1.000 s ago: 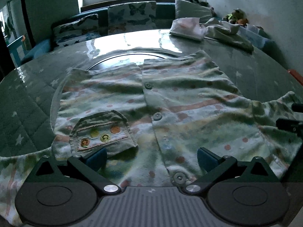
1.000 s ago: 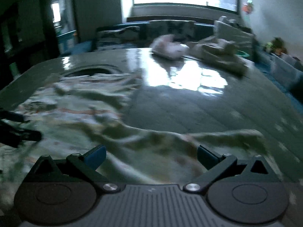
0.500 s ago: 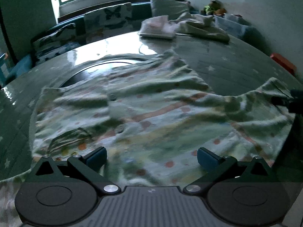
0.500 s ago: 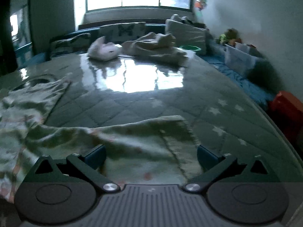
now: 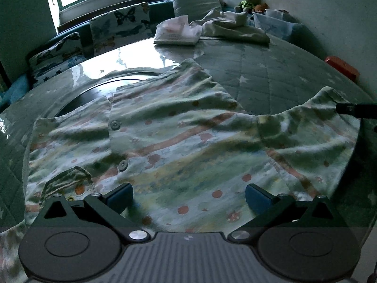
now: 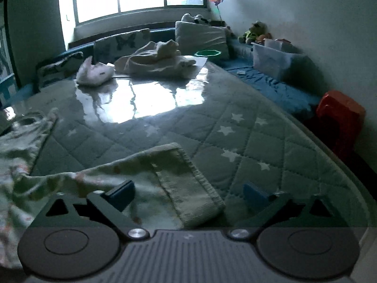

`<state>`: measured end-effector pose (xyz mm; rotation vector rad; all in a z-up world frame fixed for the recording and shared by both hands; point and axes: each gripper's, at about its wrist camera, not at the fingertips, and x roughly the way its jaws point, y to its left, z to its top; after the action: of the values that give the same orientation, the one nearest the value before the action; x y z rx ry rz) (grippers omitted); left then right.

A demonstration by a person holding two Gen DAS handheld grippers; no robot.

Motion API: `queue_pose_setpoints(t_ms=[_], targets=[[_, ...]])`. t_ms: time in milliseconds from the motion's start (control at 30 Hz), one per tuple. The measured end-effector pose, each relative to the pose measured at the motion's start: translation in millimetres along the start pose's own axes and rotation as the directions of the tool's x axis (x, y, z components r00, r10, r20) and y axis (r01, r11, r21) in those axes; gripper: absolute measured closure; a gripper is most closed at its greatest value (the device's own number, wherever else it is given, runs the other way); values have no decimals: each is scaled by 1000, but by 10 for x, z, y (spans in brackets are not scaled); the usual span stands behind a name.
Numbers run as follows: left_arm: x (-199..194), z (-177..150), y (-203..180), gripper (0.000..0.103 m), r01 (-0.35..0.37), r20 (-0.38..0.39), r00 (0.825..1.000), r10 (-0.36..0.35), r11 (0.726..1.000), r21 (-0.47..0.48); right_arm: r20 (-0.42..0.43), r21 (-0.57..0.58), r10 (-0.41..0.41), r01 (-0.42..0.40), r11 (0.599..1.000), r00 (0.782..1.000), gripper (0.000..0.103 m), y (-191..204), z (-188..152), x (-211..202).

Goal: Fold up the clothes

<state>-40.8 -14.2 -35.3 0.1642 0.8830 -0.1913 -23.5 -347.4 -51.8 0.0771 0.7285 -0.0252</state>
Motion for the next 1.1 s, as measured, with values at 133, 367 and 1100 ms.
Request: queue_pose_setpoints(t_ms=[133, 367, 1100], targets=[[14, 22, -35, 0, 4, -2, 1000, -4, 1000, 4, -1, 4, 11, -11, 1000, 1000, 24, -15, -27, -58], [34, 58, -69, 0, 1, -8, 1000, -1, 1000, 4, -7, 27, 45, -45, 999, 999, 48, -46, -11, -121], [-162, 77, 372, 0, -40, 22, 999, 43, 992, -122, -10, -51, 524, -524, 850, 852, 93, 922, 405, -639]])
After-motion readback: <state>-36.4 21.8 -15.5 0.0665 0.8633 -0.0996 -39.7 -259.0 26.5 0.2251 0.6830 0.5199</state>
